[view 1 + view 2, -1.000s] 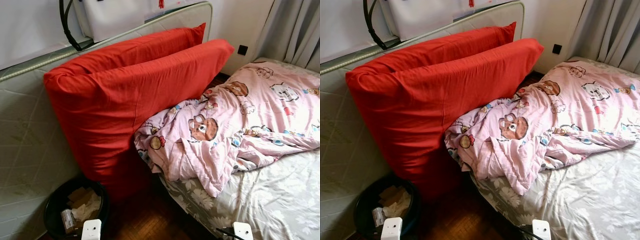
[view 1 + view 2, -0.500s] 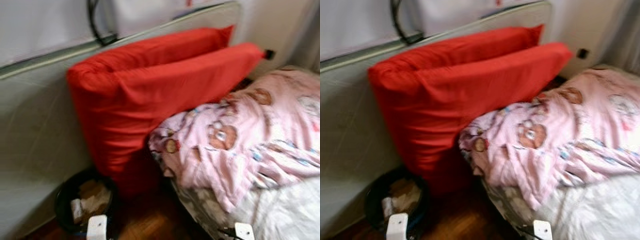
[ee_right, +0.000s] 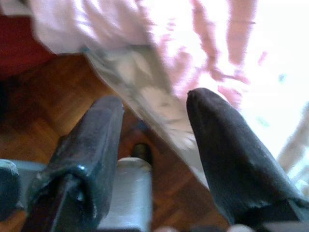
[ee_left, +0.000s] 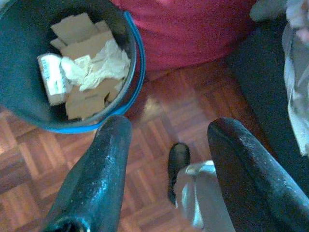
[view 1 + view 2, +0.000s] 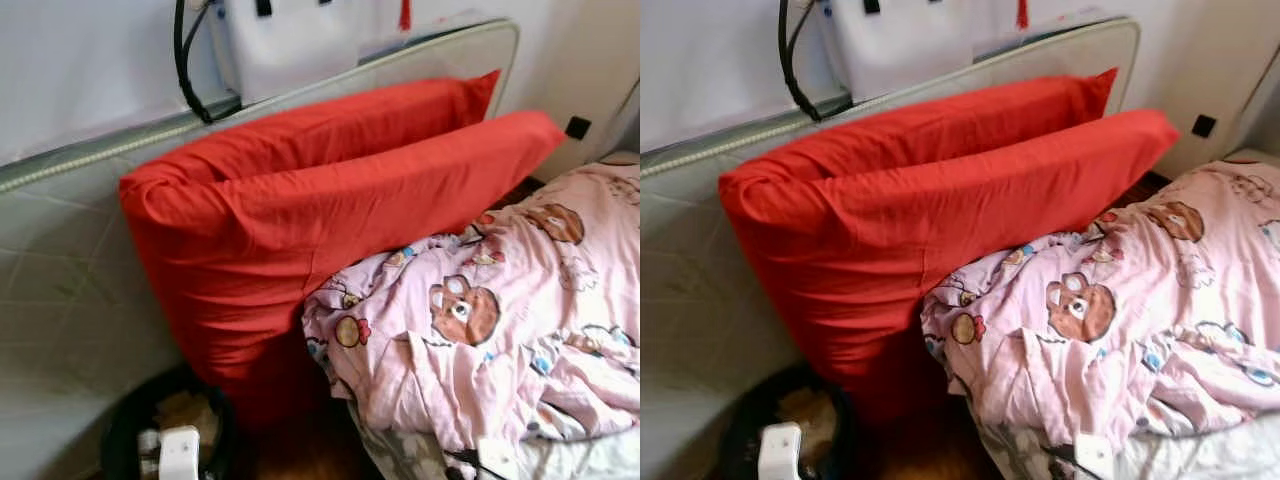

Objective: Clean up the room

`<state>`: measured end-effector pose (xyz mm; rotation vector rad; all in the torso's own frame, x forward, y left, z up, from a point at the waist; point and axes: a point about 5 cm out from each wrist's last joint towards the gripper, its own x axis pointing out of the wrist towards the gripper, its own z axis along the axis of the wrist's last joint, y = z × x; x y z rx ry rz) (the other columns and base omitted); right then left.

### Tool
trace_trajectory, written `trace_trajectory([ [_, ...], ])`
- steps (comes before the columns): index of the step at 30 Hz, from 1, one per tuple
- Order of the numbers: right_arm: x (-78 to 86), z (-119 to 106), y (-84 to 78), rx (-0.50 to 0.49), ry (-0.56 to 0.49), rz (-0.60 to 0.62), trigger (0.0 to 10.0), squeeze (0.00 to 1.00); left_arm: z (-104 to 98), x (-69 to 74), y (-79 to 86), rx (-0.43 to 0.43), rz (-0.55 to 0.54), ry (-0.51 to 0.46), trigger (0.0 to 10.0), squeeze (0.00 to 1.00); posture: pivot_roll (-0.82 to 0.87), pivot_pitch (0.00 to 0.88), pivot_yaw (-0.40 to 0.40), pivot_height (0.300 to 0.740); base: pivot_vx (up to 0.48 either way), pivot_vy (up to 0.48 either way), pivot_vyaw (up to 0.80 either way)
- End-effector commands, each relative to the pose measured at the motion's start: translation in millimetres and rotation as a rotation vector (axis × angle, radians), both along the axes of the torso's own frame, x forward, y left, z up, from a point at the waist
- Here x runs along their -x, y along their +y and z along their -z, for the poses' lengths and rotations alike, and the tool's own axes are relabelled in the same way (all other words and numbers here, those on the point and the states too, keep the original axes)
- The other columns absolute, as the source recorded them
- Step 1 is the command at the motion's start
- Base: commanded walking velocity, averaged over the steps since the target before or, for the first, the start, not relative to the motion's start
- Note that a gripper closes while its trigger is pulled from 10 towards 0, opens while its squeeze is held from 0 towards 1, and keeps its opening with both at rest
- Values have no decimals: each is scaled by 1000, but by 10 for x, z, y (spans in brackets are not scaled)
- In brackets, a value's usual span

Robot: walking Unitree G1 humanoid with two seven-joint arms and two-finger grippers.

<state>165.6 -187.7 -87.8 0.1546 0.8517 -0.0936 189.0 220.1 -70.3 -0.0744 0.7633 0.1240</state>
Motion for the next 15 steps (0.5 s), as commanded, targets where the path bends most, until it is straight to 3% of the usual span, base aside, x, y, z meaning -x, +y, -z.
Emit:
trace_trajectory([
  [1, 100, 30, -62, 9, 14, 32, 10000, 0, -4, 3, -17, 13, 1, -22, 10000, 0, -27, 71, 21, 740, 0, 0, 0],
  [8, 84, -6, -98, 14, -54, 81, 10000, 0, -153, -153, -74, 15, 17, -203, 10000, 0, -24, 75, 9, 740, 0, 0, 0],
  [9, -178, -139, -58, 30, -161, 69, 10000, 0, -194, -183, -71, 12, 17, -246, 10000, 0, -26, 76, 7, 740, 0, 0, 0],
  [10, -178, -139, -58, 30, -161, 69, 10000, 0, -194, -183, -71, 12, 17, -246, 10000, 0, -26, 76, 7, 740, 0, 0, 0],
  [11, -519, -356, -4, 54, -308, 52, 10000, 0, -246, -216, -66, 8, 16, -298, 10000, 0, -29, 77, 5, 740, 0, 0, 0],
  [12, -621, -442, -3, 69, -366, 49, 10000, 0, -284, -235, -60, 3, 12, -336, 10000, 0, -31, 78, 4, 740, 0, 0, 0],
  [15, -655, -503, -35, 86, -418, 54, 10000, 0, -350, -266, -61, -9, 17, -395, 10000, 0, -33, 79, 2, 740, 0, 0, 0],
])
